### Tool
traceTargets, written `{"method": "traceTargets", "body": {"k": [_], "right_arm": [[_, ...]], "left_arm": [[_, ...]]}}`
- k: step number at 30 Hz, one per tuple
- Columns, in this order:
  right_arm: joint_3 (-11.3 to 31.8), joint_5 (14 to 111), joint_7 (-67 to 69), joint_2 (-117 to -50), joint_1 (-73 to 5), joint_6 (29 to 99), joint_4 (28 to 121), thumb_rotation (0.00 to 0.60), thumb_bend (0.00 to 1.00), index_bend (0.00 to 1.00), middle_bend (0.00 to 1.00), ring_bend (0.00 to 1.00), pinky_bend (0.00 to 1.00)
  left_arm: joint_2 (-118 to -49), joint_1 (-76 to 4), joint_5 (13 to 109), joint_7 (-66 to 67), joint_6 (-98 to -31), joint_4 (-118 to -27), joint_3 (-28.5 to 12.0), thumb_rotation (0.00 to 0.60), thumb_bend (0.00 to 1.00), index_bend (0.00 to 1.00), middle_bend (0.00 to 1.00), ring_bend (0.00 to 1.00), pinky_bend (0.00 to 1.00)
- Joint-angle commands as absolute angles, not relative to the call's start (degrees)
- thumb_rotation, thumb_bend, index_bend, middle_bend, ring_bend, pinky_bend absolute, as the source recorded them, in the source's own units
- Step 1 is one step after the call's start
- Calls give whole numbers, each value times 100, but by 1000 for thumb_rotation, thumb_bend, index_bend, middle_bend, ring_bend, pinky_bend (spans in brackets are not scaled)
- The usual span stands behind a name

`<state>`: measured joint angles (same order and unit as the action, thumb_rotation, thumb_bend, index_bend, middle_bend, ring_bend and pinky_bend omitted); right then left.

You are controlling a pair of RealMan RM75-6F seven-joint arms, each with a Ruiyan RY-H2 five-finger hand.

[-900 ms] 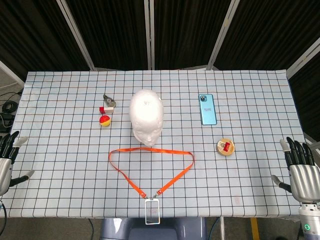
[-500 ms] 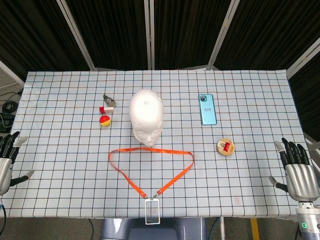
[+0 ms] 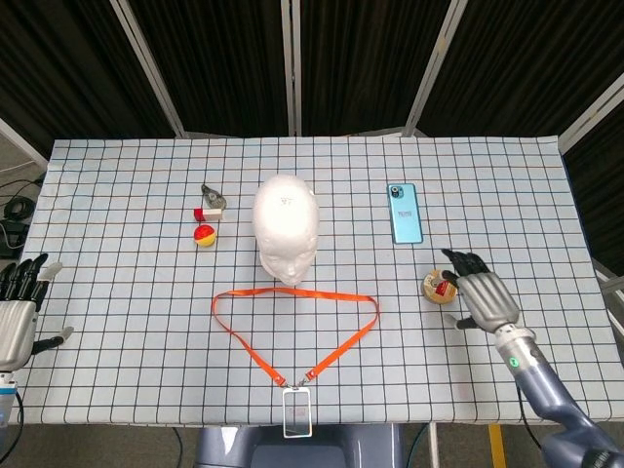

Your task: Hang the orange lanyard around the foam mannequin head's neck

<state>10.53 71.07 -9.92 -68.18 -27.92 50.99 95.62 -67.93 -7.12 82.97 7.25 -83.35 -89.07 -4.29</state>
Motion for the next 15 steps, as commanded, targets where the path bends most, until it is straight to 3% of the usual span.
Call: {"method": "traceTargets", "body": {"k": [1,15], "right_arm": [[1287,6100,-1734,-7668,-3626,4401,9299,600,234,403,0,0,0],[1046,4670,-2904,-8831,-4533,4568,8822,600,281,448,0,0,0]], "left_arm": [[-6875,-774,8145,773,-8189,-8795,-467,600,0,0,0,0,0],[-6916,-845,7945,704,-8040,-8623,-533,600,0,0,0,0,0]]}}
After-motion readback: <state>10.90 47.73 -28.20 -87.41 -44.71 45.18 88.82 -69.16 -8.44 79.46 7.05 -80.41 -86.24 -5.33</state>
